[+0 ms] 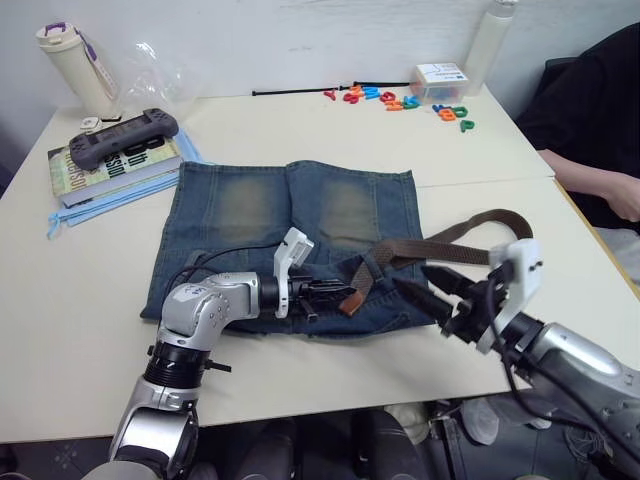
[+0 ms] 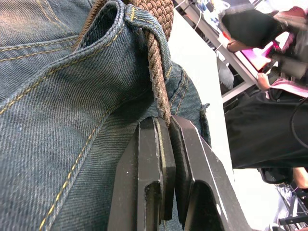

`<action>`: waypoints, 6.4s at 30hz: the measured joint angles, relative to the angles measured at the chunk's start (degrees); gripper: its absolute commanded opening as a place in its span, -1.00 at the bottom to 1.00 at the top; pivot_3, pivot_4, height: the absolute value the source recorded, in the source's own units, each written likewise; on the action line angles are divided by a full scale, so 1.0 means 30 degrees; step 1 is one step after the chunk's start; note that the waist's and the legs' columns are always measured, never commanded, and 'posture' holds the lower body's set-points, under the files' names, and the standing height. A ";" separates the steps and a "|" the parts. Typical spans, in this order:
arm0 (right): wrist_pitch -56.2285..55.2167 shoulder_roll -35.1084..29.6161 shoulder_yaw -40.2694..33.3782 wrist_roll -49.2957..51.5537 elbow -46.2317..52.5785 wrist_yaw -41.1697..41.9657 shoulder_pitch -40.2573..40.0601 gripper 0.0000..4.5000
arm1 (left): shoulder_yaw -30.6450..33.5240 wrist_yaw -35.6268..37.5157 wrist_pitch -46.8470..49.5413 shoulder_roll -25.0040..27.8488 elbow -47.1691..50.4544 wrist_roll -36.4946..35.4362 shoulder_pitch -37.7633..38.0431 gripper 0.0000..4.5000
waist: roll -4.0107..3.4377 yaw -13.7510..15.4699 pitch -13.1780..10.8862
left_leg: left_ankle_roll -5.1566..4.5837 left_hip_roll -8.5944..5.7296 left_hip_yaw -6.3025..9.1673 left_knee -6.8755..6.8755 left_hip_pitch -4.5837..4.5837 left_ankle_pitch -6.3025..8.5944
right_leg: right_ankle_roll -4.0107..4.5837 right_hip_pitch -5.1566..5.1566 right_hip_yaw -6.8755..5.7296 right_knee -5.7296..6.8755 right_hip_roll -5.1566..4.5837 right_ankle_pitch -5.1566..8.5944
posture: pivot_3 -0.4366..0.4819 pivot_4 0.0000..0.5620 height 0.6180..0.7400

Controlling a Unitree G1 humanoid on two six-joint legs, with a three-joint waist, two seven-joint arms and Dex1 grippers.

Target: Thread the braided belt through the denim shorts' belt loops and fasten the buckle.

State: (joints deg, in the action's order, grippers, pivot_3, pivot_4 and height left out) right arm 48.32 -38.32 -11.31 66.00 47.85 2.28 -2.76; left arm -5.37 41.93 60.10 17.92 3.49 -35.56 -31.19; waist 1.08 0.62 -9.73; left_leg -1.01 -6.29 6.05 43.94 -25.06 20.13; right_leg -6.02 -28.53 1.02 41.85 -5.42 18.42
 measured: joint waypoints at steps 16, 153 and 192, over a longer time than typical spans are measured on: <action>-0.1131 -0.1908 0.4582 -1.0945 -0.0452 0.1524 -0.1772 0.64 | -0.0019 0.0001 0.0011 -0.0117 0.0000 -0.0072 -0.0010 -1.00 | 0.0005 0.0331 -0.0004 | -0.0010 -0.0013 -0.0005 0.0002 -0.0011 -0.0006 | -0.0006 0.0010 0.0000 -0.0048 -0.0008 -0.0026 | -0.05 -0.47 -0.32; 0.4720 0.3697 0.1249 -1.0340 -0.3605 0.2201 0.2783 -1.00 | -0.2166 0.5280 -0.3749 0.2242 0.2989 -0.2317 0.2365 0.06 | -0.0017 0.0310 -0.0004 | -0.0030 -0.0033 -0.0006 0.0009 -0.0005 -0.0010 | 0.0011 0.0010 0.0004 -0.0032 -0.0027 -0.0037 | -0.05 -0.47 -0.32; 0.4748 0.4462 0.1104 -1.0923 -0.2970 0.1396 0.2308 -1.00 | -0.2959 0.1335 -0.5632 0.1543 0.1298 0.3488 0.1484 0.06 | -0.0018 0.0333 -0.0002 | -0.0035 -0.0043 -0.0007 0.0008 -0.0006 -0.0010 | 0.0003 0.0013 0.0002 -0.0033 -0.0031 -0.0042 | -0.05 -0.47 -0.32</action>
State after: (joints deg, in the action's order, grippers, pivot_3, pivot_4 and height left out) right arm 62.57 -24.94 -8.00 33.23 38.94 6.47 4.16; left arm -14.24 45.93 43.21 22.55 7.38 -25.10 -26.74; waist 1.03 1.62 -9.73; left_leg -1.11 -6.42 6.02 43.97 -25.08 20.10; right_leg -6.01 -28.49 1.03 41.75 -5.52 18.29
